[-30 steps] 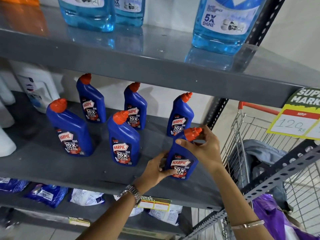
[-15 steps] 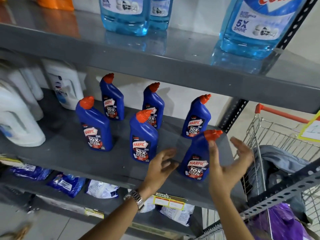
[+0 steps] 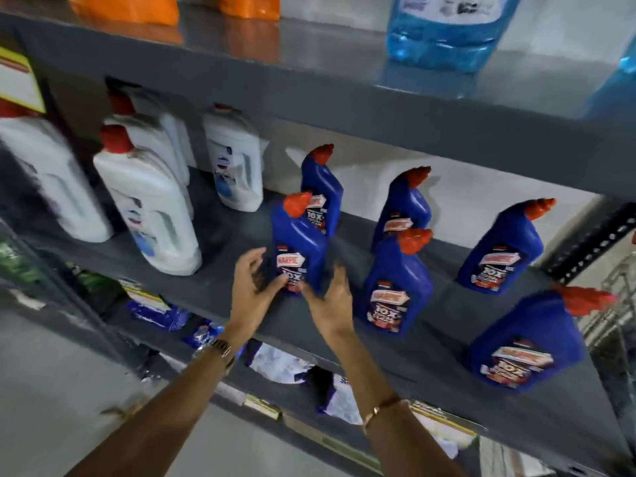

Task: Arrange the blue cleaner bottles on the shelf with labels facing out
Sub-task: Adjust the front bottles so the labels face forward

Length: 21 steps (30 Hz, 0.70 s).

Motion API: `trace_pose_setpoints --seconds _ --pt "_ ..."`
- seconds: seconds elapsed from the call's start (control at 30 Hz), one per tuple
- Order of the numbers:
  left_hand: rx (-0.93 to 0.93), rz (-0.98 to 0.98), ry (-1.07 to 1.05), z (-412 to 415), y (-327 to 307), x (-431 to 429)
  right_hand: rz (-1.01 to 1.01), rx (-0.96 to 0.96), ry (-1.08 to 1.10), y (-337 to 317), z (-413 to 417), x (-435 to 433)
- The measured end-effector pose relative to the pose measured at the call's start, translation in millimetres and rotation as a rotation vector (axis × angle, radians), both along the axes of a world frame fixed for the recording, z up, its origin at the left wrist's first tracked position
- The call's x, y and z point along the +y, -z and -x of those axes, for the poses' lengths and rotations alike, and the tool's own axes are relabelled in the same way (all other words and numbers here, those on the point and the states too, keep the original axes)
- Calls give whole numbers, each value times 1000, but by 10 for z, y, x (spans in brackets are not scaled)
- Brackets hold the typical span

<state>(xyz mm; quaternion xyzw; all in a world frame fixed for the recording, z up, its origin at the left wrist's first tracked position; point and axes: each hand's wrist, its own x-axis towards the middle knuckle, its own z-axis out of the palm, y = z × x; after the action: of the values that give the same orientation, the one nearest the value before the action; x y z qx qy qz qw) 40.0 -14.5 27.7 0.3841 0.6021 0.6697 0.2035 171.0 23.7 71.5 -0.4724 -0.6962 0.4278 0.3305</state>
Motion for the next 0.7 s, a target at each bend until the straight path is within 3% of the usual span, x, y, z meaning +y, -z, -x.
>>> trace_pose_setpoints --seconds 0.1,0.7 --pt "-4 -18 150 67 -59 74 1 -27 -29 70 96 204" --pt "57 58 175 361 17 -251 -89 -122 -8 175 140 -113"
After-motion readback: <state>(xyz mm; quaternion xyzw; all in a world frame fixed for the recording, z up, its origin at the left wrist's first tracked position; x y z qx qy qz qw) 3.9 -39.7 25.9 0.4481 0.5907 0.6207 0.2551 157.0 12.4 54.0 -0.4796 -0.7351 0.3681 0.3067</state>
